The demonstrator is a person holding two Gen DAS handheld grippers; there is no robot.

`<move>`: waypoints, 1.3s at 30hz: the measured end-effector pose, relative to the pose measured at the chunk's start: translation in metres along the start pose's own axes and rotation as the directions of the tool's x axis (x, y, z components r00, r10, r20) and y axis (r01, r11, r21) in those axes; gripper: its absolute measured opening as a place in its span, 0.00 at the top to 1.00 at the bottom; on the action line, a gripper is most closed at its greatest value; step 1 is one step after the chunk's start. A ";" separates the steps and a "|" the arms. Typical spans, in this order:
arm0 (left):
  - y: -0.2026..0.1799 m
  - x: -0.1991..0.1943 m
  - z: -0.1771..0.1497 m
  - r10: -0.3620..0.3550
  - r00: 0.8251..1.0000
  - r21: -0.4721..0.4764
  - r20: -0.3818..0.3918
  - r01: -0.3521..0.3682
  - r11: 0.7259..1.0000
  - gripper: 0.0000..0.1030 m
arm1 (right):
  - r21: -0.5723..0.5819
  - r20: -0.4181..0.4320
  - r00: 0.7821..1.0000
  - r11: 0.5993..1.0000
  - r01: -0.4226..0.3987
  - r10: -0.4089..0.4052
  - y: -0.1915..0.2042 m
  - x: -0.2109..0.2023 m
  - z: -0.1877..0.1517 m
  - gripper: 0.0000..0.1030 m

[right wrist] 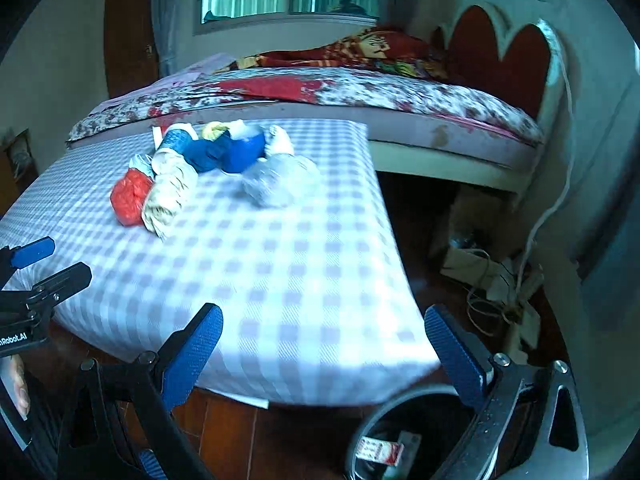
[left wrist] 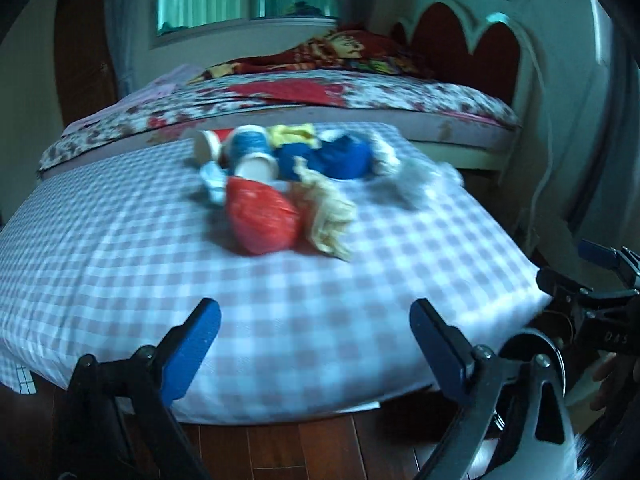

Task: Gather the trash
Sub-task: 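Grasp the red plastic bag with the left gripper while the right grasps the clear bag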

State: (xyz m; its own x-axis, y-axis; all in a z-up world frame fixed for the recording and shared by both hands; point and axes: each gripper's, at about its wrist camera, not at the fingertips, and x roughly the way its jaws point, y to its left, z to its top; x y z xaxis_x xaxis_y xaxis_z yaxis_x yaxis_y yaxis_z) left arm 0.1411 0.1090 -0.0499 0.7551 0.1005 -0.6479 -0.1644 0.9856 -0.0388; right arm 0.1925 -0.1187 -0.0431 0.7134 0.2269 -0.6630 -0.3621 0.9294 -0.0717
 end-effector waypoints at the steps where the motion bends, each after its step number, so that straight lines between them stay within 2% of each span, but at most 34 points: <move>1: 0.009 0.005 0.004 0.010 1.000 -0.019 -0.003 -0.010 1.000 0.09 | -0.013 -0.007 1.000 1.000 0.000 0.000 0.006 0.007 0.009 0.01; 4: 0.029 0.024 0.019 0.031 0.999 -0.061 -0.011 -0.032 0.998 0.10 | -0.047 -0.075 0.997 0.999 -0.002 -0.001 0.021 0.036 0.035 0.01; 7: 0.039 0.046 0.033 0.041 0.999 -0.075 -0.017 -0.042 0.996 0.10 | -0.032 -0.069 0.997 0.999 -0.036 0.034 0.024 0.056 0.057 0.01; 12: 0.045 0.081 0.045 0.042 0.997 -0.079 -0.058 -0.046 0.996 0.17 | -0.029 -0.088 0.994 0.997 -0.069 0.066 0.029 0.099 0.084 0.01; 15: 0.049 0.095 0.046 0.035 0.996 -0.079 -0.083 -0.042 0.996 0.21 | -0.033 -0.105 0.992 0.996 -0.080 0.076 0.032 0.121 0.095 0.08; 17: 0.051 0.101 0.045 0.009 0.995 -0.085 -0.104 -0.018 0.996 0.36 | -0.029 -0.118 0.989 0.995 -0.094 0.090 0.033 0.134 0.101 0.18; 19: 0.052 0.105 0.043 0.000 0.993 -0.083 -0.122 -0.010 0.997 0.41 | -0.026 -0.143 0.985 0.994 -0.102 0.097 0.034 0.146 0.103 0.26; 21: 0.052 0.107 0.043 -0.013 0.992 -0.075 -0.128 0.003 0.997 0.53 | -0.016 -0.158 0.980 0.992 -0.123 0.119 0.034 0.153 0.102 0.45; 22: 0.052 0.106 0.043 -0.017 0.992 -0.072 -0.128 0.008 0.997 0.64 | -0.013 -0.162 0.979 0.992 -0.127 0.123 0.034 0.154 0.101 0.62; 23: 0.051 0.106 0.043 -0.024 0.992 -0.068 -0.128 0.015 0.998 0.69 | -0.007 -0.168 0.977 0.991 -0.137 0.134 0.034 0.155 0.099 0.70; 24: 0.051 0.104 0.043 -0.030 0.992 -0.062 -0.124 0.022 0.998 0.72 | -0.003 -0.164 0.976 0.989 -0.147 0.144 0.034 0.154 0.097 0.72; 26: 0.050 0.097 0.043 -0.030 0.994 -0.046 -0.107 0.025 0.999 0.79 | -0.008 -0.155 0.976 0.987 -0.158 0.155 0.034 0.148 0.093 0.82; 29: 0.048 0.084 0.044 -0.022 0.997 -0.021 -0.078 0.020 1.000 0.81 | -0.014 -0.126 0.978 0.985 -0.169 0.166 0.035 0.132 0.086 0.86; 39: 0.039 0.028 0.045 -0.025 1.000 0.017 0.017 0.025 1.000 0.81 | -0.015 -0.020 0.983 0.983 -0.184 0.184 0.033 0.060 0.068 0.86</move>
State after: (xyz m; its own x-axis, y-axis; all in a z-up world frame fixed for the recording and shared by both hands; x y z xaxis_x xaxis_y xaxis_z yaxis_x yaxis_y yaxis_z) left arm 0.1843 0.1559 -0.0357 0.7696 0.0780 -0.6338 -0.1349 0.9900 -0.0419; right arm 0.2642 -0.0547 -0.0344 0.6230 0.3879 -0.6793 -0.4964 0.8672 0.0400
